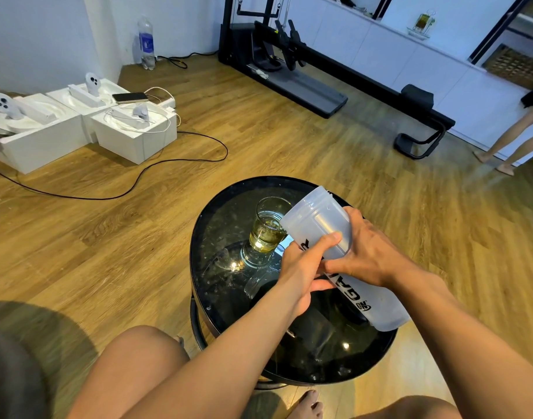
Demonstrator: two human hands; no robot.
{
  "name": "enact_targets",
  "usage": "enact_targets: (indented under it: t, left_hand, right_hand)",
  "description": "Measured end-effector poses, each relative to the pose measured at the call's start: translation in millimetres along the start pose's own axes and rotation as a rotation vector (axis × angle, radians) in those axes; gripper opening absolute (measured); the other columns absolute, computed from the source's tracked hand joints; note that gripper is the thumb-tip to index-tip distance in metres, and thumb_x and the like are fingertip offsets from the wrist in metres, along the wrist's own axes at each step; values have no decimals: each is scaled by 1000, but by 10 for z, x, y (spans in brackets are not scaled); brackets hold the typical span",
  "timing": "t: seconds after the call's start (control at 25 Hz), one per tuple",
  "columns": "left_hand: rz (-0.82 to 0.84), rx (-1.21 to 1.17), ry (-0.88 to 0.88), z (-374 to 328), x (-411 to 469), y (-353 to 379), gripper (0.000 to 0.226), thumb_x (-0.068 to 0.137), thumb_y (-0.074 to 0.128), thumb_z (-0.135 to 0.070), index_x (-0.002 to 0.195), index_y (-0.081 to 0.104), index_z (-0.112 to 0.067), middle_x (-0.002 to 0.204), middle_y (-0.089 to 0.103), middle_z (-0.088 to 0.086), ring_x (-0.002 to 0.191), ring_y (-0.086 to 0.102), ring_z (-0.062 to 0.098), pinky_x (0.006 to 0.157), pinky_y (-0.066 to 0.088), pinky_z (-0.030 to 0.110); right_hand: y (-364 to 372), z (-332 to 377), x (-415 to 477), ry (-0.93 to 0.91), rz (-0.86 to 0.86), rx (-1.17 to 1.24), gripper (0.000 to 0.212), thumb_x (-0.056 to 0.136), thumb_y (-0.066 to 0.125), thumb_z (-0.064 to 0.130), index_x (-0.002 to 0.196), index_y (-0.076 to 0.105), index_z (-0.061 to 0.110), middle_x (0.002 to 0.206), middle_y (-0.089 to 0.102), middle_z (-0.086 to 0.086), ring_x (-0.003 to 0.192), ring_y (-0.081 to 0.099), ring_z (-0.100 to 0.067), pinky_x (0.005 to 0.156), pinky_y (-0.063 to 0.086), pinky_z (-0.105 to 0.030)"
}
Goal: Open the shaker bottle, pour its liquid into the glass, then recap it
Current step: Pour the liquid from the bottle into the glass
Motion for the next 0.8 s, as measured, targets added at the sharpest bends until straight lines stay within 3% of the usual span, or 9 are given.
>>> enact_targets:
  t: [0.8]
  left_hand:
    - [0, -6, 3, 0, 4, -8, 49, 77, 79, -30, 119, 60, -17, 111, 73, 13, 98, 72, 31, 86, 56, 61]
  right_hand:
    - [-10, 12, 11, -1, 6, -10, 115, 39, 69, 70, 138, 25, 31, 114, 55, -6, 99, 59, -28, 84, 54, -48]
Point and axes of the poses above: each hand's wrist, its own x-axis towards the middle knuckle, its own y-axis out of the palm, z = x × y, the point moved 5 cm from there along x, towards the middle knuckle
